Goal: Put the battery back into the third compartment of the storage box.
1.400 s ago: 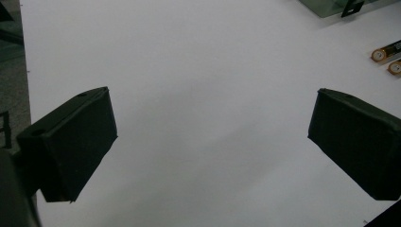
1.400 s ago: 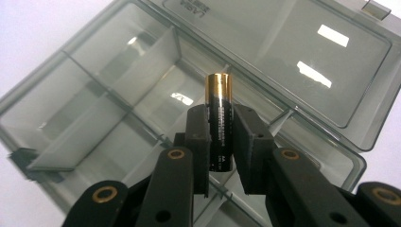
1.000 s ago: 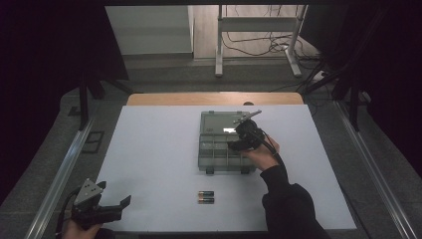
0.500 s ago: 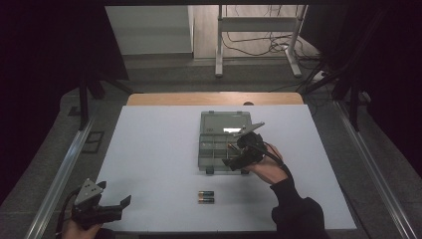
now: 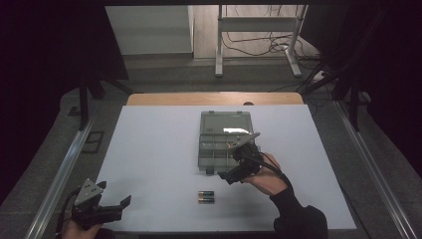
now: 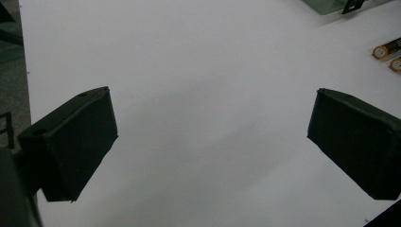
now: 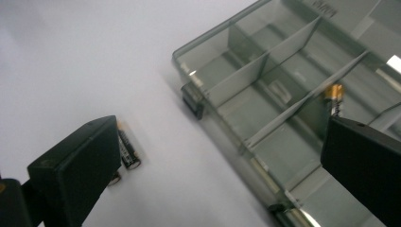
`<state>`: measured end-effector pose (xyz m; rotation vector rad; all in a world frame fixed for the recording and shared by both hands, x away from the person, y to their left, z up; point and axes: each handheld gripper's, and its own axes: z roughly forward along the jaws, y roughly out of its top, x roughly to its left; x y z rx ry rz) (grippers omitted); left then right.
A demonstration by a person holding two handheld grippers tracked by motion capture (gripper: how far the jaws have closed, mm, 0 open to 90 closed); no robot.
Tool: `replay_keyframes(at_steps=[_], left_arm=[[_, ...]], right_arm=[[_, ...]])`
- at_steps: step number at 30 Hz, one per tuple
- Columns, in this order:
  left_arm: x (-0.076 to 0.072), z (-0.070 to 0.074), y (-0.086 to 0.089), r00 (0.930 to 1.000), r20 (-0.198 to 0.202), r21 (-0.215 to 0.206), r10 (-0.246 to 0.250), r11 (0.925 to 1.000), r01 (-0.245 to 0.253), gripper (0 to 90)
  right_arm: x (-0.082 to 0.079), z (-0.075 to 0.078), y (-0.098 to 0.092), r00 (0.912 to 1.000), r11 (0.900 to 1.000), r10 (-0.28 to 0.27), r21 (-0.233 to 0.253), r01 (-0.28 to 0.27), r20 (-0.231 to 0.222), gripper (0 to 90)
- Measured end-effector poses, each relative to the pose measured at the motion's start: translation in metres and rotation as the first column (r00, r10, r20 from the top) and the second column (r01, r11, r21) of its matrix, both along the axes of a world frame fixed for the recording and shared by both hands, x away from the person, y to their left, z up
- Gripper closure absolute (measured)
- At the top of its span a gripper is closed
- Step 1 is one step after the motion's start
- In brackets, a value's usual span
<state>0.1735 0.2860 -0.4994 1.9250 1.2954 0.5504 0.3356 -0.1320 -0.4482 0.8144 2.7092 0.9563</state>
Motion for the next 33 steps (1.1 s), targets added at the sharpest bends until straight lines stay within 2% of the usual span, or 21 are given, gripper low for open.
replay_keyframes(at_steps=[3,6,8,11,15,18,23,29,33], left_arm=[[0.0,0.0,0.0,1.0,0.0,0.0,0.0,1.0,0.0,2.9],[0.0,0.0,0.0,1.0,0.001,0.0,-0.001,1.0,0.001,2.9],[0.0,0.0,0.0,1.0,0.001,0.0,-0.001,1.0,0.001,2.9],[0.0,0.0,0.0,1.0,0.002,0.001,-0.002,1.0,0.002,2.9],[0.0,0.0,0.0,1.0,0.002,0.002,-0.003,1.0,0.003,3.0],[0.0,0.0,-0.001,1.0,0.002,0.004,-0.004,1.0,0.004,3.1],[0.0,0.0,-0.001,1.0,0.002,0.003,-0.005,1.0,0.005,3.1],[0.0,0.0,-0.001,1.0,0.001,0.004,-0.007,1.0,0.007,3.2],[0.0,0.0,-0.001,1.0,0.002,0.004,-0.008,1.0,0.008,3.2]], right_arm=[[-0.004,-0.004,0.005,0.9998,1.0,-0.005,-0.031,0.004,-0.017,1.5],[-0.008,-0.008,0.01,0.9991,0.998,0.015,-0.055,-0.017,-0.041,4.5],[-0.012,-0.01,0.015,0.9992,0.997,0.02,-0.069,-0.022,-0.034,10.6],[-0.015,-0.014,0.021,0.9977,0.996,0.048,-0.066,-0.051,-0.047,20.1],[-0.019,-0.022,0.029,0.9938,0.992,0.087,-0.087,-0.093,-0.069,31.5],[-0.022,-0.03,0.037,0.9881,0.985,0.128,-0.11,-0.137,-0.086,40.4],[-0.026,-0.041,0.051,0.9723,0.967,0.199,-0.136,-0.215,-0.122,54.2],[-0.027,-0.052,0.063,0.9582,0.949,0.257,-0.156,-0.275,-0.127,67.4],[-0.03,-0.06,0.069,0.9524,0.932,0.282,-0.202,-0.301,-0.115,76.0]])
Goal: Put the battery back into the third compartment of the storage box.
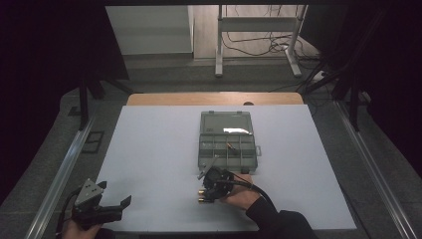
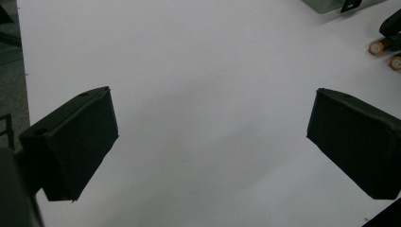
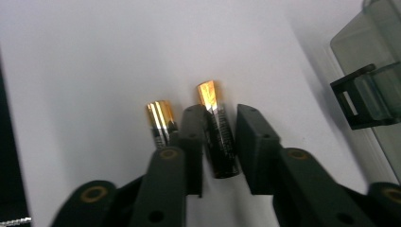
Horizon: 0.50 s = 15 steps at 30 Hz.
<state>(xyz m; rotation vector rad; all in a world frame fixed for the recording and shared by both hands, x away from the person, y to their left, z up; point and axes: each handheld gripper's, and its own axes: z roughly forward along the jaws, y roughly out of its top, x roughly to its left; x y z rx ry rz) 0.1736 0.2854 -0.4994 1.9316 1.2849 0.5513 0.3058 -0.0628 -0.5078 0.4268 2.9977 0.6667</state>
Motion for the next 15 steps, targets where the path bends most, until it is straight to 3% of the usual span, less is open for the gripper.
replay_keyframes(at_steps=[4,12,15], left_arm=[[0.0,0.0,0.0,1.0,0.0,0.002,0.0,1.0,0.0,3.2],[0.0,0.0,0.0,1.0,-0.001,0.004,0.0,1.0,0.0,3.2],[0.0,0.0,0.0,1.0,-0.002,0.003,0.0,1.0,0.0,3.2]], right_arm=[[-0.002,0.0,0.001,0.9999,1.0,-0.002,-0.012,0.002,0.012,76.8],[0.0,0.012,-0.008,0.9985,0.999,-0.024,0.049,0.022,0.05,76.8],[0.002,0.016,-0.012,0.9982,0.997,-0.041,0.063,0.038,0.043,76.9]])
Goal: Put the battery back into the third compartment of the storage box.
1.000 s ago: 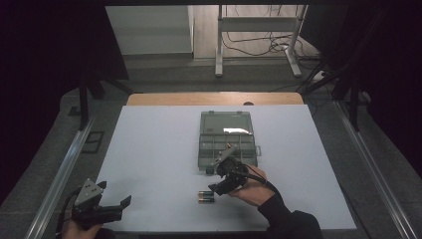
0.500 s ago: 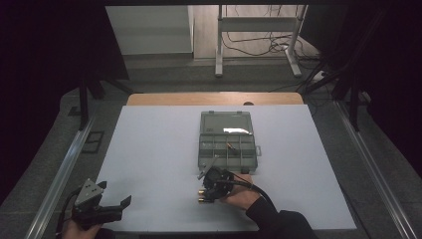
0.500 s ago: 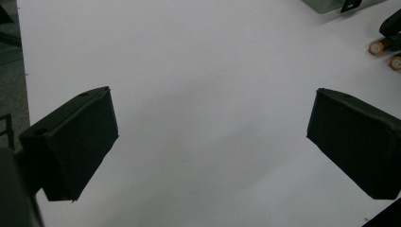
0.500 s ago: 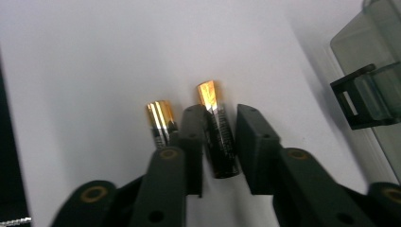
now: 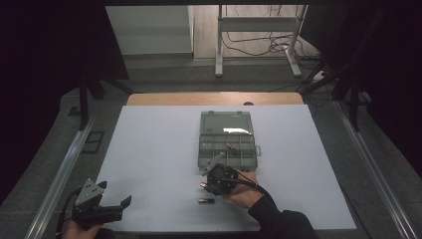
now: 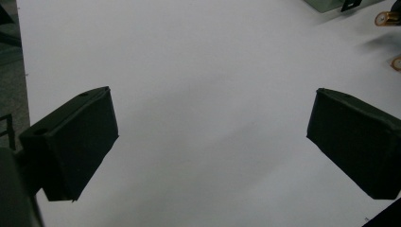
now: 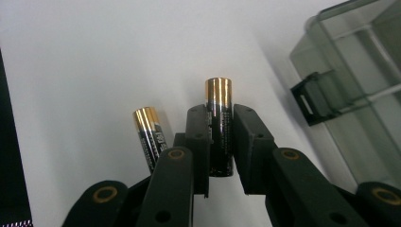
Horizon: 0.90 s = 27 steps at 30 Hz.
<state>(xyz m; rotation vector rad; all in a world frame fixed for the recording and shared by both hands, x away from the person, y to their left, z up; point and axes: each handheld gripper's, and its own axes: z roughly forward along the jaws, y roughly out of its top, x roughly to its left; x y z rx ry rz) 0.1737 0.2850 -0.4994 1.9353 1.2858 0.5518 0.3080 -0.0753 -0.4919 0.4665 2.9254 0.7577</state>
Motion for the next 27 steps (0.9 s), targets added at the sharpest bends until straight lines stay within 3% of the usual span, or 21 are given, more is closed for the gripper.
replay_keyframes(at_steps=[12,27], left_arm=[[0.0,0.0,0.0,1.0,-0.003,-0.001,0.0,1.0,0.0,3.2],[0.001,0.0,0.0,1.0,-0.004,0.0,0.0,1.0,0.0,3.2]], right_arm=[[0.01,0.016,-0.018,0.9968,0.995,-0.081,0.061,0.08,0.001,76.9],[0.026,0.028,-0.038,0.9823,0.978,-0.187,0.101,0.184,0.014,76.9]])
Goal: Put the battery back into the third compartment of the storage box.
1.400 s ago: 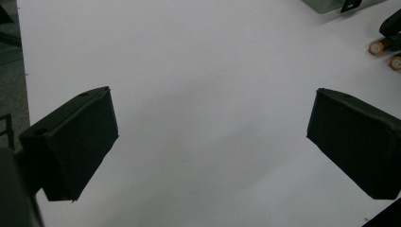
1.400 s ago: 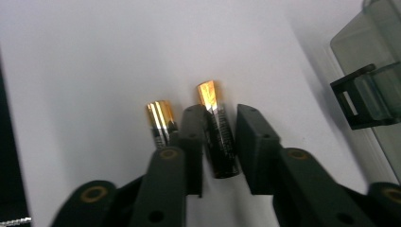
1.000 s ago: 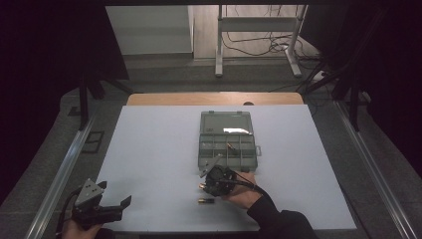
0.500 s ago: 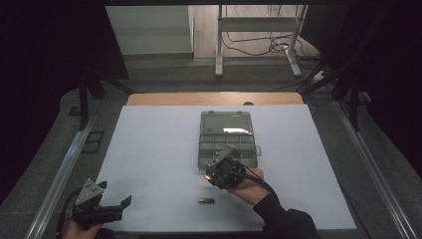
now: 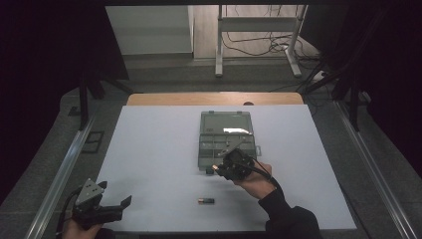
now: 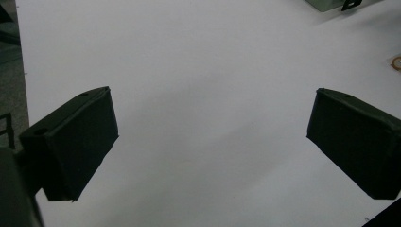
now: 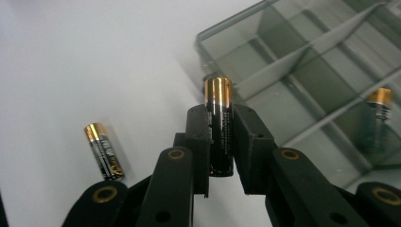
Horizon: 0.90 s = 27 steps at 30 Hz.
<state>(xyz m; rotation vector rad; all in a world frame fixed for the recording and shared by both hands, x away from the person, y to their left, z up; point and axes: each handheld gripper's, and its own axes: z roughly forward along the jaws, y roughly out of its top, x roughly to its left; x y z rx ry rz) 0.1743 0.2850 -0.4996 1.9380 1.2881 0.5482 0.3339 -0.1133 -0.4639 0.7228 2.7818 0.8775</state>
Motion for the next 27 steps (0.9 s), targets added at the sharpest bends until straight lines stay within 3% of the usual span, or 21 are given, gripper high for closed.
replay_keyframes(at_steps=[17,27], left_arm=[[0.0,0.0,0.0,1.0,-0.002,-0.001,0.002,1.0,-0.002,3.2],[0.001,0.0,0.001,1.0,-0.004,-0.005,0.003,1.0,-0.003,3.2]], right_arm=[[0.027,0.01,-0.024,0.9919,0.992,-0.124,0.039,0.123,0.028,76.8],[0.047,0.02,-0.034,0.9788,0.979,-0.199,0.059,0.196,0.049,76.8]])
